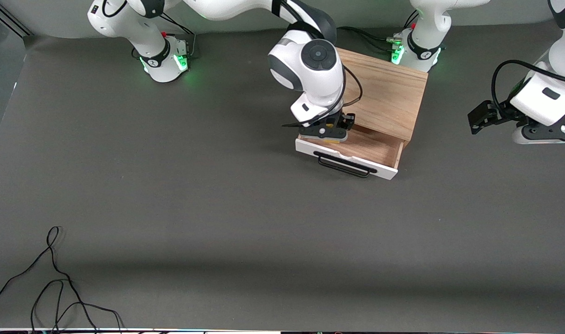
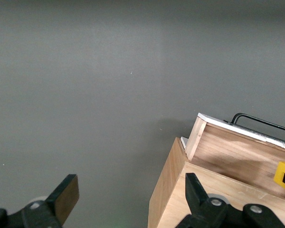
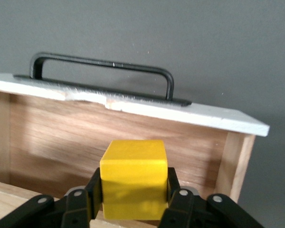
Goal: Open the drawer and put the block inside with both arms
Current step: 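Lower the cube into the open drawer and open the right gripper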
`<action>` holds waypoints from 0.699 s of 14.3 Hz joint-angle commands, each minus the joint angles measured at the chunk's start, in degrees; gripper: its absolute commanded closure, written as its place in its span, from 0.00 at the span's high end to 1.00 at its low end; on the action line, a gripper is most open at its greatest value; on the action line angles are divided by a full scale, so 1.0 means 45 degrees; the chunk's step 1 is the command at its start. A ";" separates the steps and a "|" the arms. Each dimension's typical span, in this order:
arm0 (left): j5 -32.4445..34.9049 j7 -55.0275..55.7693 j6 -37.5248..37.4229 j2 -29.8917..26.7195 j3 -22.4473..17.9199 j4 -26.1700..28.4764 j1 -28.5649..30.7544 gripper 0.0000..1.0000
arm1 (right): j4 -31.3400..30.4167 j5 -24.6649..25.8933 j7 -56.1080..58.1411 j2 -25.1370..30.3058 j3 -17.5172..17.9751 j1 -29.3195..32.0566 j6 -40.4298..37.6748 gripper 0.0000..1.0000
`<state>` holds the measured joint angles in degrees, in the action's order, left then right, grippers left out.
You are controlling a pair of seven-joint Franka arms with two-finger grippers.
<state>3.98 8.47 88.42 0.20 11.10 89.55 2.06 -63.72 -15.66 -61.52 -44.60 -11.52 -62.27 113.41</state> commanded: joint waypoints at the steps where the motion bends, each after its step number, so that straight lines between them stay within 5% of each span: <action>1: 0.0072 -0.0145 -0.0235 0.0014 -0.0026 -0.0194 -0.0068 1.00 | 0.0350 -0.0093 -0.0351 -0.0459 -0.0116 -0.0107 0.0130 0.14; 8: 0.0072 -0.0145 -0.0196 0.0014 -0.0045 -0.0194 -0.0049 1.00 | 0.0312 -0.0074 -0.0449 -0.0752 -0.0116 -0.0107 0.0130 0.33; 10: 0.0072 -0.0164 -0.0196 0.0034 -0.0045 -0.0194 -0.0029 1.00 | 0.0331 -0.0074 -0.0469 -0.0772 -0.0116 -0.0107 0.0111 0.51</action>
<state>3.98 8.47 88.41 0.20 11.05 89.55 2.07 -63.70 -15.66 -62.11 -47.19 -11.59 -62.47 113.70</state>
